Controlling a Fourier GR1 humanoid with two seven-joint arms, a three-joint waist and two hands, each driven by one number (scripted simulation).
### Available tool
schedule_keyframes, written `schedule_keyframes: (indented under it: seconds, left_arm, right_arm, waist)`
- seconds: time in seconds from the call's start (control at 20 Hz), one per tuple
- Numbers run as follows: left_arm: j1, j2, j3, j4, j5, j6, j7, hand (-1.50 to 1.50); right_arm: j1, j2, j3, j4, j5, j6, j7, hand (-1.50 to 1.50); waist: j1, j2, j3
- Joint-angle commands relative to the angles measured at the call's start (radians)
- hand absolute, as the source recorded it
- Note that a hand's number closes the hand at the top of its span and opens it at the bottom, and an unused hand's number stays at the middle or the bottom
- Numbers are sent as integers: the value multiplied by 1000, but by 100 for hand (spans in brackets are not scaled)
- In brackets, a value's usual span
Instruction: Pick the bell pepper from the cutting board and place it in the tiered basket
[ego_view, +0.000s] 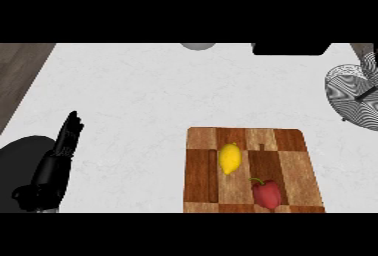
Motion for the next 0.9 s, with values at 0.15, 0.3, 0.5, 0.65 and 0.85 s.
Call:
schedule_keyframes:
  seconds: [0.15,0.3,0.5,0.65,0.85]
  left_arm:
    - [-99,103,103,49,-48,12,117,0]
    - [-42,74,80,67,-41,21,106,0]
    - [-63,93,89,89,-56,20,137,0]
    - [-158,100,94,134,-65,1,180,0]
    - [-168,47,45,149,-112,23,160,0]
  right_arm:
    - [288,158,93,-167,-51,-12,-11,150]
    - [159,340,-114,-236,-139,-263,-142,150]
    - [604,262,-27,-56,138,-371,11,-150]
    - [790,339,92,-230,251,-441,-54,-150]
    - [995,204,122,-440,331,-362,49,-150]
  waist:
    - [-57,5,-17]
    - [-149,-66,33]
    - [-118,5,-18]
    - [-81,6,-20]
    - [-66,7,-21]
